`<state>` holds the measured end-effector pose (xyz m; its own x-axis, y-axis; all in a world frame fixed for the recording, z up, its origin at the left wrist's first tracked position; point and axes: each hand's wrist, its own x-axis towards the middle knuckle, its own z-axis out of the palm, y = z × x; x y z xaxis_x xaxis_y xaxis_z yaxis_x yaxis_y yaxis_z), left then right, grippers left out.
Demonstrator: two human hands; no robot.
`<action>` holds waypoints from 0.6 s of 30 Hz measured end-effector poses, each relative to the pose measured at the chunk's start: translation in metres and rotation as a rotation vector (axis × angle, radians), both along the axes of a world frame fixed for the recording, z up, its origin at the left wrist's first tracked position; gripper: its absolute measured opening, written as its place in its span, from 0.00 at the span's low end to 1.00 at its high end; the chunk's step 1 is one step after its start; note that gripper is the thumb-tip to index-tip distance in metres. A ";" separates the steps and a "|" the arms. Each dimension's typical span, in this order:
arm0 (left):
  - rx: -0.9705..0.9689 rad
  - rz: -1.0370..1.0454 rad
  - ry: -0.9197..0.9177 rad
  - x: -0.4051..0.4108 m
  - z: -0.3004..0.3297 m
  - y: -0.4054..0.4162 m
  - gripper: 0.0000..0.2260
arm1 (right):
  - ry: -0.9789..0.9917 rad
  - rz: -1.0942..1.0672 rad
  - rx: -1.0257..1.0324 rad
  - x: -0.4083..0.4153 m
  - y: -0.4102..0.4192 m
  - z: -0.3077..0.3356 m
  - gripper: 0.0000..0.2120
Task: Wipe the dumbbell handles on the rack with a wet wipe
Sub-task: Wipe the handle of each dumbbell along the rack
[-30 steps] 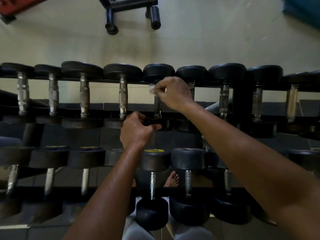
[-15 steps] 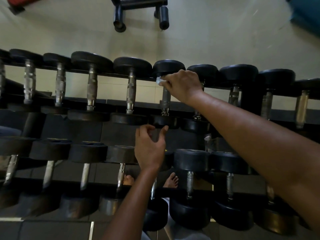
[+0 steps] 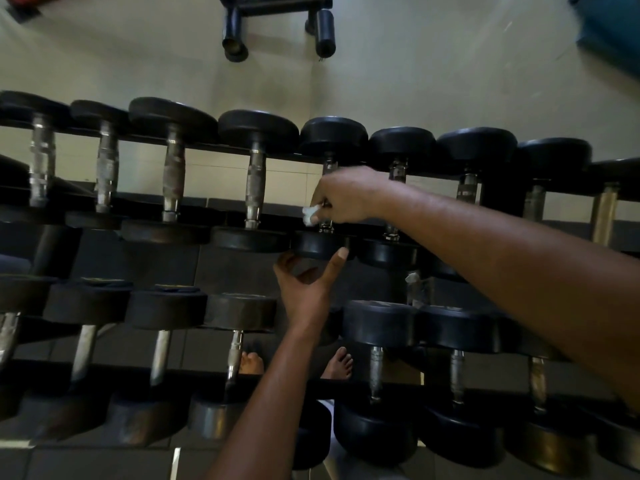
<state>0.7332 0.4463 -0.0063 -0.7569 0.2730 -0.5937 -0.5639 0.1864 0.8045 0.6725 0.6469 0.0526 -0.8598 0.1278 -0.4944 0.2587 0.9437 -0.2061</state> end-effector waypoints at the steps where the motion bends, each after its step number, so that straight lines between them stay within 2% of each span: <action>1: 0.009 0.016 -0.012 0.001 -0.001 0.002 0.43 | -0.009 -0.015 -0.066 0.005 -0.002 -0.004 0.11; 4: 0.031 0.059 -0.034 0.002 -0.003 0.005 0.46 | 0.103 -0.225 -0.311 0.024 -0.002 -0.016 0.11; 6: 0.032 0.101 -0.044 0.003 -0.008 0.006 0.44 | 0.283 -0.467 -0.478 0.037 0.003 -0.021 0.14; 8: 0.042 0.130 -0.068 0.006 -0.012 0.006 0.41 | 0.460 -0.657 -0.539 0.048 0.008 -0.027 0.16; 10: 0.076 0.178 -0.099 0.008 -0.016 0.006 0.40 | 0.568 -0.786 -0.530 0.056 0.011 -0.032 0.14; 13: 0.141 0.220 -0.133 0.005 -0.024 0.005 0.38 | 0.652 -0.840 -0.473 0.060 0.015 -0.040 0.11; 16: 0.225 0.139 -0.215 -0.003 -0.035 0.000 0.27 | 0.704 -0.845 -0.400 0.055 0.016 -0.041 0.14; 18: 0.294 0.120 -0.353 -0.009 -0.042 -0.002 0.23 | 0.734 -0.844 -0.341 0.051 0.015 -0.043 0.15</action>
